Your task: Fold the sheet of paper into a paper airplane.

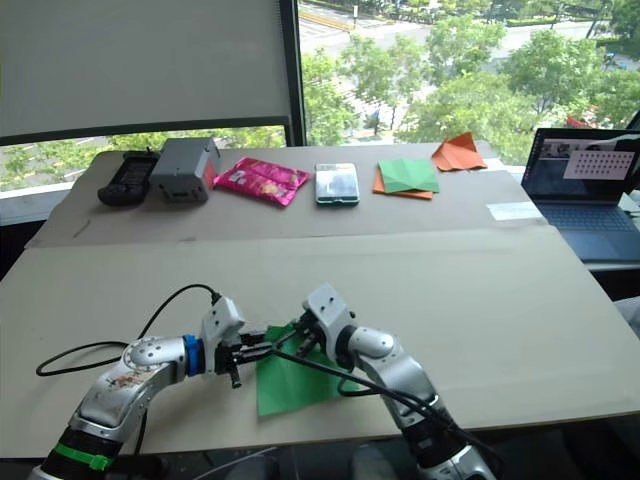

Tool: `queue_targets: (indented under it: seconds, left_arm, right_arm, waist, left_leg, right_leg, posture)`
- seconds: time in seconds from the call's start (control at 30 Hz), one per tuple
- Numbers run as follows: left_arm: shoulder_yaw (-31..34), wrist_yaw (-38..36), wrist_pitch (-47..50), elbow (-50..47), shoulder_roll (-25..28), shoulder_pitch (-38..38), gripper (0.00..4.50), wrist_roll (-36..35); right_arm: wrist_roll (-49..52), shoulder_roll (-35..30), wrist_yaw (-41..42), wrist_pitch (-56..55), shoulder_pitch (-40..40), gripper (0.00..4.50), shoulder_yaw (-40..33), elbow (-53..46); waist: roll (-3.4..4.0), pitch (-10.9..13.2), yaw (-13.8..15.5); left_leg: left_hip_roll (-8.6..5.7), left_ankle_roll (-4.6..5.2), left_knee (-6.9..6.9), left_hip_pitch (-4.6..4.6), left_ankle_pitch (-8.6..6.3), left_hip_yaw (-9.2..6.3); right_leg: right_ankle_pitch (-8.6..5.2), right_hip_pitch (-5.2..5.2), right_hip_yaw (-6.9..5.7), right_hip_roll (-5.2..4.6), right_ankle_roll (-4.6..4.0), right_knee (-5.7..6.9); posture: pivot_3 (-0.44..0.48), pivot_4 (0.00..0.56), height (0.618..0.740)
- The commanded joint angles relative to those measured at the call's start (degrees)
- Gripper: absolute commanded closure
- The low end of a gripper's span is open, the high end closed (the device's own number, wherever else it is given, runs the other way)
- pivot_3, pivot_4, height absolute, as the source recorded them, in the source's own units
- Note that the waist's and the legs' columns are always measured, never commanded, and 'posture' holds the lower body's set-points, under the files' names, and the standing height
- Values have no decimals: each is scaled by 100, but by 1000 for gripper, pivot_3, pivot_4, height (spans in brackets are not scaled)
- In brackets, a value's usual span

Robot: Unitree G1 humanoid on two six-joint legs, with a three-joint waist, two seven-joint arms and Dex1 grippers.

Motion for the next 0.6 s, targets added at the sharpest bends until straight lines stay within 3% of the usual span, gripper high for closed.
queue_targets:
  seconds: [0.03,0.17,0.33,0.6]
  left_arm:
    - [39,-6,-149,-43,61,-134,3536,77]
    - [-113,16,-410,13,127,-212,3536,377]
    - [-330,112,-1456,170,274,-329,3536,1101]
    - [103,174,-1239,60,46,-159,3536,622]
  right_arm:
    - [-5,26,-52,-141,35,4500,-51,-125]
    - [-4,49,-112,-124,59,4500,-92,-151]
    - [66,13,-189,-36,131,4500,-244,-339]
    - [146,-131,-227,122,507,4500,-367,-875]
  waist:
    - [0,0,1]
    - [-1,1,1]
    - [-1,1,8]
    - [0,2,14]
  left_leg:
    - [0,0,0,0,0,0]
    - [0,0,0,0,0,0]
    - [0,0,0,0,0,0]
    - [0,1,-3,-1,1,0]
  right_leg:
    - [0,0,0,0,0,0]
    - [0,0,0,0,0,0]
    - [1,1,0,0,0,0]
    - [1,1,0,0,0,2]
  posture:
    - [0,150,740]
    - [0,150,740]
    - [0,150,740]
    - [0,150,740]
